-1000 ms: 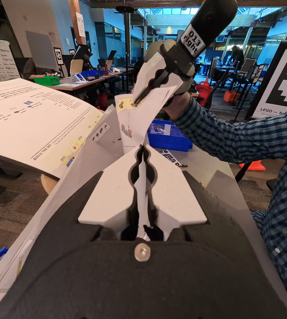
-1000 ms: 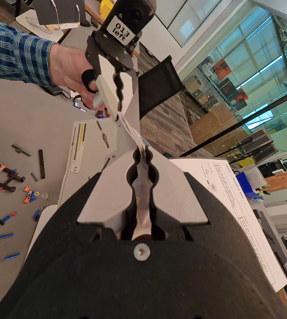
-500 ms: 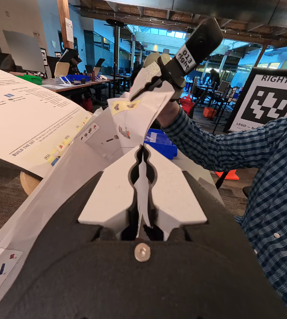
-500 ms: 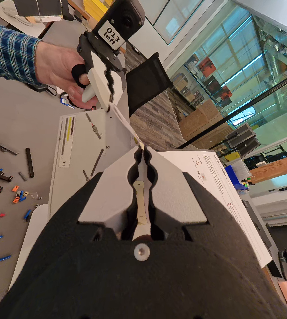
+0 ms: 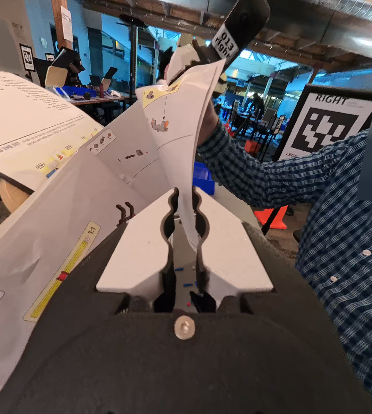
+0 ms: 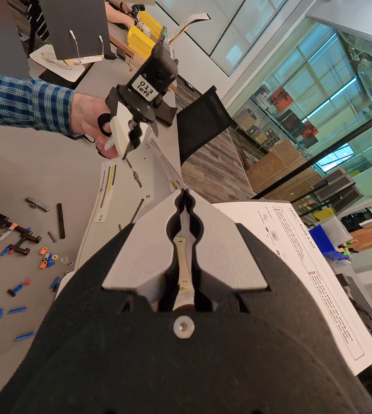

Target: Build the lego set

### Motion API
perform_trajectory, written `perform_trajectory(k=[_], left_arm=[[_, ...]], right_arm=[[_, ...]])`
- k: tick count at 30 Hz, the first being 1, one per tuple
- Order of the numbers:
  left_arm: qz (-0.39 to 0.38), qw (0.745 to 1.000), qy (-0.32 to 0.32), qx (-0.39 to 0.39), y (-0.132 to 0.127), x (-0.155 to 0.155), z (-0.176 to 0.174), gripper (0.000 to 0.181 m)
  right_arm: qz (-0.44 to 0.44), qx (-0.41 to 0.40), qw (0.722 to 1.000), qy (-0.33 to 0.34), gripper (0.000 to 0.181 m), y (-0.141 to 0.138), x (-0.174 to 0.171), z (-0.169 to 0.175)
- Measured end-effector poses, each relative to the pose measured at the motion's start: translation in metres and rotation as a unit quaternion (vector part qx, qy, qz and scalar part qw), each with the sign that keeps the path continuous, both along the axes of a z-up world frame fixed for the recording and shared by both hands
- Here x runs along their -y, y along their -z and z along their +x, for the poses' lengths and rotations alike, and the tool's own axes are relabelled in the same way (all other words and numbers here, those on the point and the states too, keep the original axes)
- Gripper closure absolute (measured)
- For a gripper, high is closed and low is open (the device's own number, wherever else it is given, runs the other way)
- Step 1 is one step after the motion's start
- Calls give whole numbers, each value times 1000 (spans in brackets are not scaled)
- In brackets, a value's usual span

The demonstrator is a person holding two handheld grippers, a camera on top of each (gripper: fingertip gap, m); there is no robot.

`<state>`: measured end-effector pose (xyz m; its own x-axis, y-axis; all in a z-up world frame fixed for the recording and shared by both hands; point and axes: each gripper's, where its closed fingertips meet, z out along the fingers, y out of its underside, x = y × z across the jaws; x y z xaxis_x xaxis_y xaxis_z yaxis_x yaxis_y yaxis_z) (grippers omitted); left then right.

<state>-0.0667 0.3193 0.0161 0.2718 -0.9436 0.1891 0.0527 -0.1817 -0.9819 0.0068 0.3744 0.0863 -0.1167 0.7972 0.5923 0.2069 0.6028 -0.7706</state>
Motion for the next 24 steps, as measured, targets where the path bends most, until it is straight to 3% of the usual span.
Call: perform_trajectory(k=[9,11,16,22,24], left_arm=[[-12,997,45,63,-5,7,-5,174],[-11,997,41,60,-3,5,-5,181],[-15,996,46,76,-5,4,-6,181],[-10,990,100,104,-10,17,-2,181],[-3,992,88,93,-9,14,3,181]], right_arm=[[-5,-2,1000,-15,181,-2,4,0],[-6,-3,1000,-17,181,-3,4,0],[-10,-2,1000,-21,181,-3,4,0],[-29,-2,998,-50,181,-4,11,2],[-45,-7,998,-53,181,-7,10,5]])
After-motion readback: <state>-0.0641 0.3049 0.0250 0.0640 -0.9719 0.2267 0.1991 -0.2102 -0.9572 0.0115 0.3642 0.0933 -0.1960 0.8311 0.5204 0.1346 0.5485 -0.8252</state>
